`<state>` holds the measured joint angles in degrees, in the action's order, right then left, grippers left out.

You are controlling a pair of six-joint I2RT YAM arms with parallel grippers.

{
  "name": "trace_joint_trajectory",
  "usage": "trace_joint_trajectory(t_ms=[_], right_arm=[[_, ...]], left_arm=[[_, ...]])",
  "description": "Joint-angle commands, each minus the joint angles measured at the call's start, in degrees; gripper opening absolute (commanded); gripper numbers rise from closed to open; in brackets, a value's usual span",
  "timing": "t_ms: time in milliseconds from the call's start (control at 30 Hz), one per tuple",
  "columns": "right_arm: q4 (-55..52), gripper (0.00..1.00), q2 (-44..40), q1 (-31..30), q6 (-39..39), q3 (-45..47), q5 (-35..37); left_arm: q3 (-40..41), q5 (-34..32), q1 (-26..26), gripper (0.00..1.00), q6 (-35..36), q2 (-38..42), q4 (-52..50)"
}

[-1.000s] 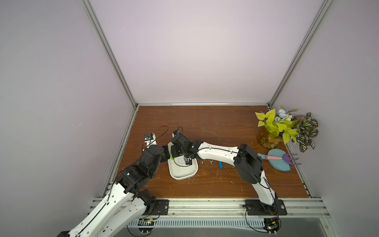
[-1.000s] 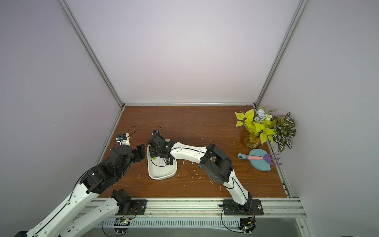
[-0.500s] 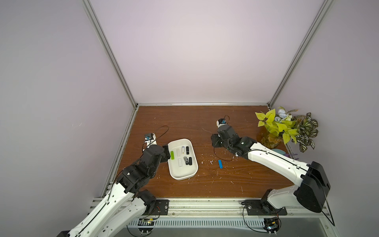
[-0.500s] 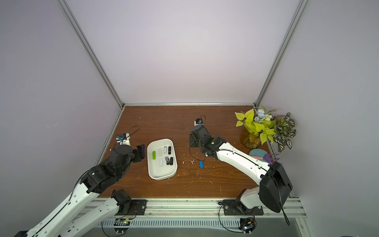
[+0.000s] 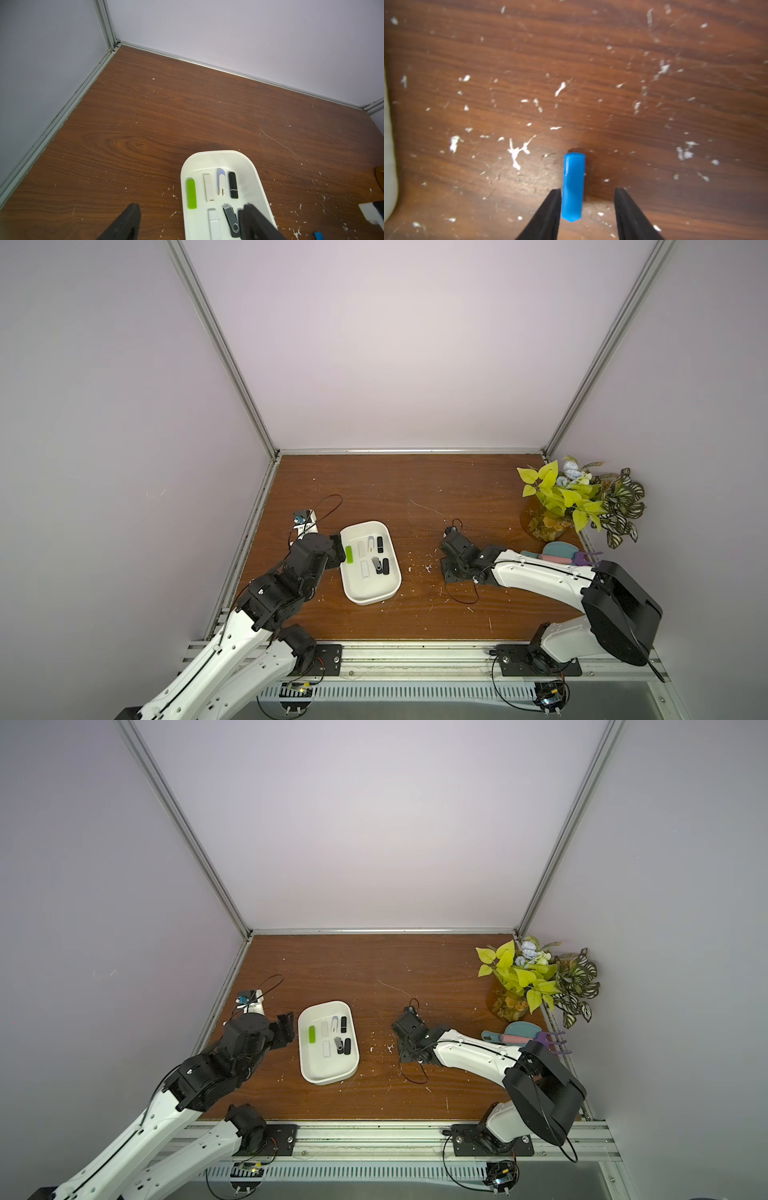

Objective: Put the usb flash drive into the storage box
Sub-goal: Pick up the USB flash from the center of the board.

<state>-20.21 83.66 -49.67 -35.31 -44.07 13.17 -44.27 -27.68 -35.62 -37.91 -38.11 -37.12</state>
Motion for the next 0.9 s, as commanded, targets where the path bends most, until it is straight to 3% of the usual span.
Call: trace_joint_trajectory(t_ms=[0, 200, 533, 867], right_arm=[[0.9, 0.48, 0.6, -1.8, -1.7, -1.0, -0.4], [1.5, 0.45, 2.9, -1.8, -1.9, -1.2, -0.3], [2.3, 0.29, 6.4, -2.0, -1.7, -1.1, 0.4], [0.7, 0.19, 4.4, -2.0, -0.2, -4.2, 2.6]], left_arm=[[0.4, -0.3, 0.5, 0.76, 0.3, -0.2, -0.7], [0.4, -0.1, 0.5, 0.76, 0.4, -0.3, -0.7], [0.4, 0.2, 0.5, 0.76, 0.6, -0.9, -0.7], [0.4, -0.1, 0.5, 0.77, 0.5, -1.2, -0.7]])
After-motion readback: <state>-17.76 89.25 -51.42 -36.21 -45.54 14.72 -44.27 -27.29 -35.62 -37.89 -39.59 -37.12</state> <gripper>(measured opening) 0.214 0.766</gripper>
